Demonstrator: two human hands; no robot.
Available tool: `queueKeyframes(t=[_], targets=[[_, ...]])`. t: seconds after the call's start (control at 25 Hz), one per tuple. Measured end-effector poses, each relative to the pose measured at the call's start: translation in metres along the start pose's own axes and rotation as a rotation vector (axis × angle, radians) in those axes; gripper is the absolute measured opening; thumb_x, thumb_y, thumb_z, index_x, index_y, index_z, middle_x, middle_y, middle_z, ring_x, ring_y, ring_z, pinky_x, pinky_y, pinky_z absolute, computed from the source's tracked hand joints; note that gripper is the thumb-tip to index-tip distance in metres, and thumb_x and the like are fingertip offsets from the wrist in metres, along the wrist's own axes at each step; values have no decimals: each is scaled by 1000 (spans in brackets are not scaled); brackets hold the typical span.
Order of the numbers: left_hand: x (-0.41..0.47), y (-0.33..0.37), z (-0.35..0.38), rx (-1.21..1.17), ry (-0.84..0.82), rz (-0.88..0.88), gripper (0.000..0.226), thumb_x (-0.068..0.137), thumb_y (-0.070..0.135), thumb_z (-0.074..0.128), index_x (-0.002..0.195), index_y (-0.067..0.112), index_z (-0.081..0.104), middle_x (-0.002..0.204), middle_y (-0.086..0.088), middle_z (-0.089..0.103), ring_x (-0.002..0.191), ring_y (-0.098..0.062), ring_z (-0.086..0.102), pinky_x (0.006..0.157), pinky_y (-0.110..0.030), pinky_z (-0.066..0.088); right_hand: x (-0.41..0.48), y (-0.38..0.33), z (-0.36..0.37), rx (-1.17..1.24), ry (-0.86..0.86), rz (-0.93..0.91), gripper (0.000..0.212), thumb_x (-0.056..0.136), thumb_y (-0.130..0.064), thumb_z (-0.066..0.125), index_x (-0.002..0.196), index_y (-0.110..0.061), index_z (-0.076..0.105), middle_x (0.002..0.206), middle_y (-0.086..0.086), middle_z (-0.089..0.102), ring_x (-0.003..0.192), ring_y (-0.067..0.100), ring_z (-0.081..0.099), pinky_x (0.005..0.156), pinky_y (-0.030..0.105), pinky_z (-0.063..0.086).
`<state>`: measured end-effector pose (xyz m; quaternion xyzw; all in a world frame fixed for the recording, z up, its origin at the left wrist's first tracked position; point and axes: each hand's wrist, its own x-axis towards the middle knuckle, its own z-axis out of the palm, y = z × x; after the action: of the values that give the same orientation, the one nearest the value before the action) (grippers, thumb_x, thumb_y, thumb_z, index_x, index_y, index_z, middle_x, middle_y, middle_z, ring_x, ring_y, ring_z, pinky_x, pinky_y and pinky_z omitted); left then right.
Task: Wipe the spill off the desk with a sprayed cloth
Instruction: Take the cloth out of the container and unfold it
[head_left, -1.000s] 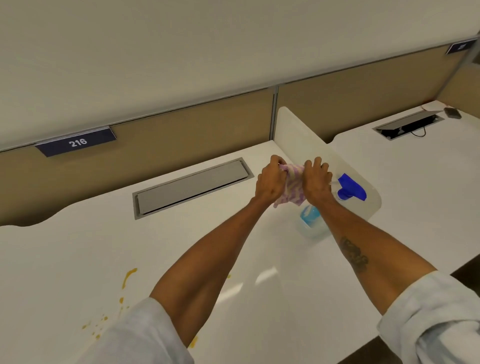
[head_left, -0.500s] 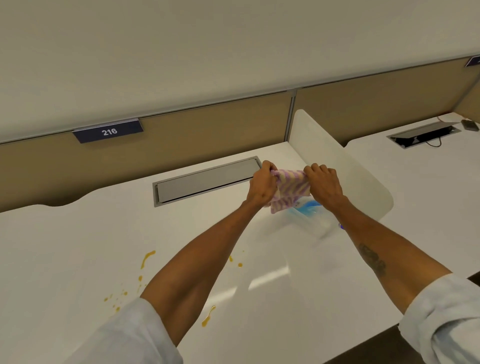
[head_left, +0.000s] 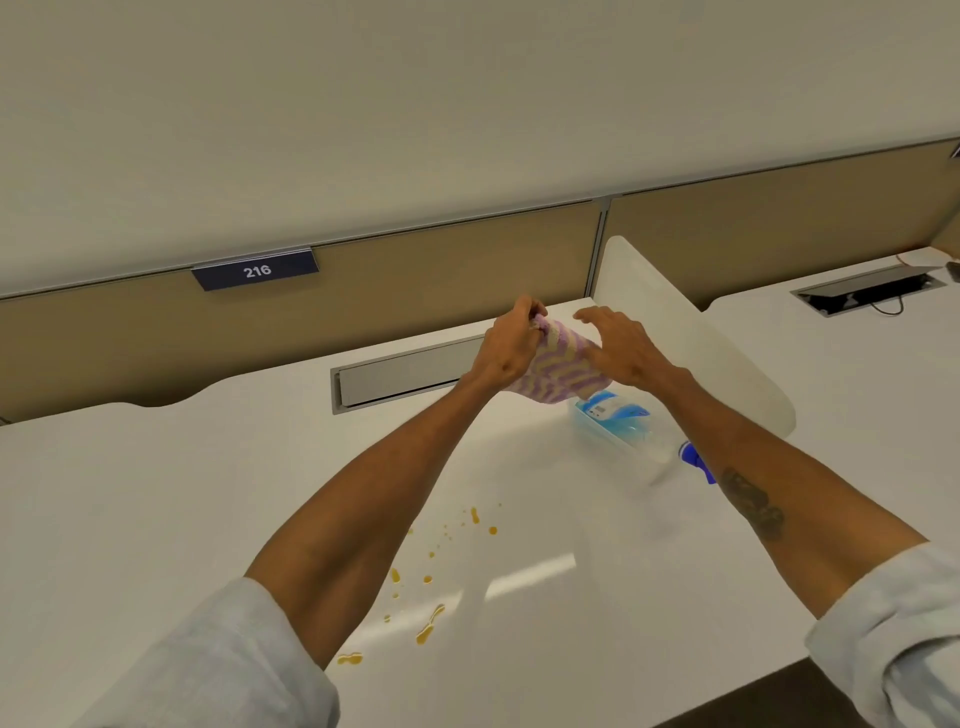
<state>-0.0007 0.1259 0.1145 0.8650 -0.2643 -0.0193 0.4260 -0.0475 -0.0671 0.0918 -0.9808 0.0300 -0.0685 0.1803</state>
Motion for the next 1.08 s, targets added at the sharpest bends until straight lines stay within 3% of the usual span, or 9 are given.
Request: queueKeyframes(t=[0.08, 0.2, 0.32, 0.4, 0.56, 0.72, 0.88, 1.0, 1.08], targets=[[-5, -1, -15, 7, -9, 20, 18, 100, 11, 45, 115, 9, 54, 114, -10, 66, 97, -26, 61, 78, -35, 48, -1, -17, -6, 292, -128, -35, 51, 97, -27, 59, 145, -20, 42, 145, 6, 49, 131, 24, 47, 109, 46, 40], [-16, -2, -37, 15, -33, 70, 19, 98, 13, 51, 116, 9, 54, 115, -8, 66, 100, -27, 62, 85, -39, 51, -4, -48, -9, 595, -313, -74, 53, 94, -36, 57, 144, -26, 43, 139, 3, 53, 125, 20, 52, 101, 36, 47], [-27, -6, -62, -11, -41, 131, 27, 96, 12, 57, 123, 9, 55, 118, -7, 66, 103, -25, 63, 87, -35, 51, -9, -80, -8, 685, -265, -89, 32, 92, -40, 64, 123, -37, 59, 113, -8, 69, 103, 14, 66, 82, 20, 52], [-36, -9, -83, -72, -42, 139, 34, 94, 16, 63, 127, 11, 55, 120, -7, 66, 103, -23, 65, 86, -31, 53, -12, -99, -3, 725, -214, -97, 17, 91, -41, 66, 109, -39, 67, 97, -12, 74, 91, 12, 71, 71, 16, 55], [-54, -18, -123, -214, -23, 116, 45, 87, 25, 74, 128, 18, 58, 115, -2, 67, 94, -14, 67, 73, -11, 53, -18, -138, 5, 846, -193, -33, 31, 83, -52, 71, 105, -31, 70, 94, -7, 76, 85, 16, 74, 67, 18, 57], [-74, -34, -158, -287, 157, 31, 49, 85, 37, 75, 128, 17, 60, 118, 2, 67, 104, -9, 64, 79, -11, 50, -23, -178, 18, 1006, -204, 14, 30, 85, -43, 73, 106, -23, 69, 94, -3, 77, 84, 19, 75, 70, 24, 59], [-99, -65, -189, -578, 216, -173, 51, 98, 51, 48, 131, 14, 57, 132, -5, 63, 120, -20, 61, 100, -34, 49, -29, -217, 25, 1239, -201, 36, 30, 84, -34, 72, 109, -18, 68, 95, 3, 76, 84, 20, 73, 71, 30, 59], [-122, -90, -205, -828, 73, -319, 74, 97, 67, 24, 139, 14, 53, 138, -13, 60, 123, -31, 60, 108, -51, 44, -32, -244, 29, 1426, -192, 40, 37, 82, -32, 71, 113, -13, 66, 98, 8, 73, 87, 23, 72, 73, 36, 59], [-136, -101, -210, -968, -56, -325, 82, 92, 74, 17, 130, 19, 63, 130, -15, 66, 119, -37, 63, 103, -56, 48, -33, -260, 34, 1538, -181, 33, 33, 83, -30, 71, 111, -14, 65, 97, 7, 72, 86, 24, 72, 74, 37, 59]])
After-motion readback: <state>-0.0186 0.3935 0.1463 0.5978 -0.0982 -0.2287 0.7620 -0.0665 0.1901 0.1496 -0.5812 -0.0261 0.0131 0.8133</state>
